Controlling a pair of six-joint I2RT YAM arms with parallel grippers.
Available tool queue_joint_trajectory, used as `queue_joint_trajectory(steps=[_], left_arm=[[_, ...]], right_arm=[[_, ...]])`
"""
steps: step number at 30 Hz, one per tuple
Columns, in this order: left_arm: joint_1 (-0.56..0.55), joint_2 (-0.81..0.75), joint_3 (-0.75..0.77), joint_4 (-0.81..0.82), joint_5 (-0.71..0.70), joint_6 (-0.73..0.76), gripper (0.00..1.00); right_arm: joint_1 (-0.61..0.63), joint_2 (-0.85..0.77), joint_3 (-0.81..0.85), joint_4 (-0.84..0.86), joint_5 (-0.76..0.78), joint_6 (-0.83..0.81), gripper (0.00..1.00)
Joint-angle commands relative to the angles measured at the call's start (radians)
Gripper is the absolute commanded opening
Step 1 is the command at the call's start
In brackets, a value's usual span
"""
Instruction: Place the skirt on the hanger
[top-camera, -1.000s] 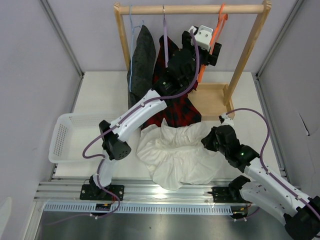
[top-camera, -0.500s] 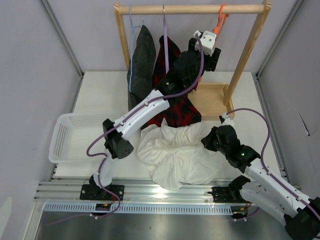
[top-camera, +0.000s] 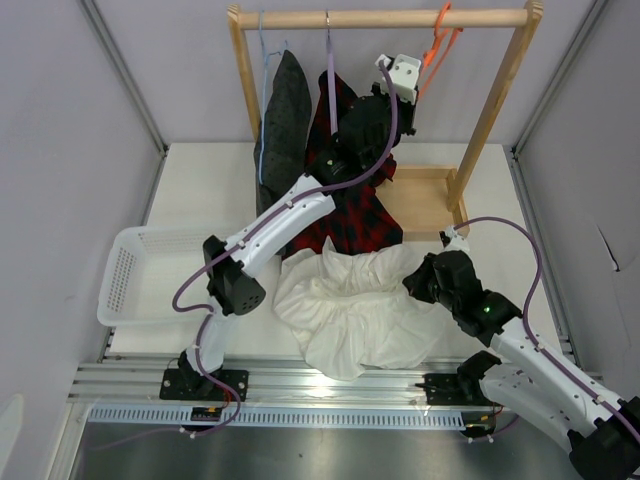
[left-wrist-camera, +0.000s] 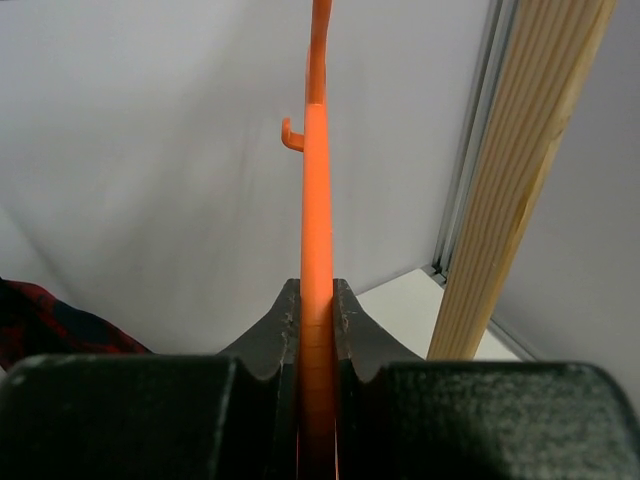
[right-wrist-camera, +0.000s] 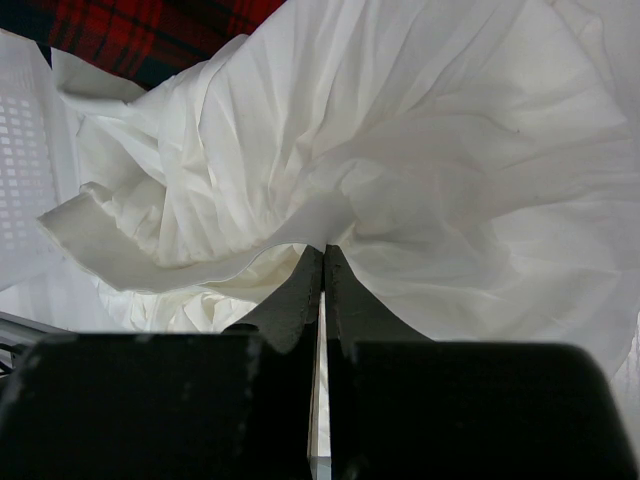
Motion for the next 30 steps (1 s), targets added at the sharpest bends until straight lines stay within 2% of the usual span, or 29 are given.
queue_joint_trajectory(steps=[1, 7, 13, 20, 25, 28, 30], left_arm=[[0.001, -0.027, 0.044, 0.101, 0.015, 0.025, 0.0], [-0.003, -0.04, 0.037, 0.187, -0.02, 0.052, 0.0], [-0.002, -0.064, 0.051, 0.157, -0.006, 0.05, 0.0], [-0.003, -0.175, -0.165, 0.221, 0.035, 0.053, 0.0], [-0.003, -0.184, -0.18, 0.243, 0.041, 0.061, 0.0], [-0.003, -0.212, -0.235, 0.313, 0.057, 0.055, 0.0], [-0.003, -0.201, -0.202, 0.303, 0.051, 0.058, 0.0]], right_arm=[[-0.005, -0.011, 0.038, 0.019, 0.007, -0.016, 0.0], [-0.006, -0.006, 0.036, 0.021, 0.002, -0.018, 0.0], [-0.011, -0.003, 0.041, 0.022, 0.001, -0.024, 0.0], [-0.012, 0.008, 0.035, 0.031, -0.004, -0.023, 0.0], [-0.012, 0.008, 0.035, 0.031, -0.007, -0.021, 0.0], [-0.012, 0.003, 0.033, 0.028, -0.006, -0.023, 0.0], [-0.014, 0.002, 0.032, 0.025, -0.004, -0.024, 0.0]])
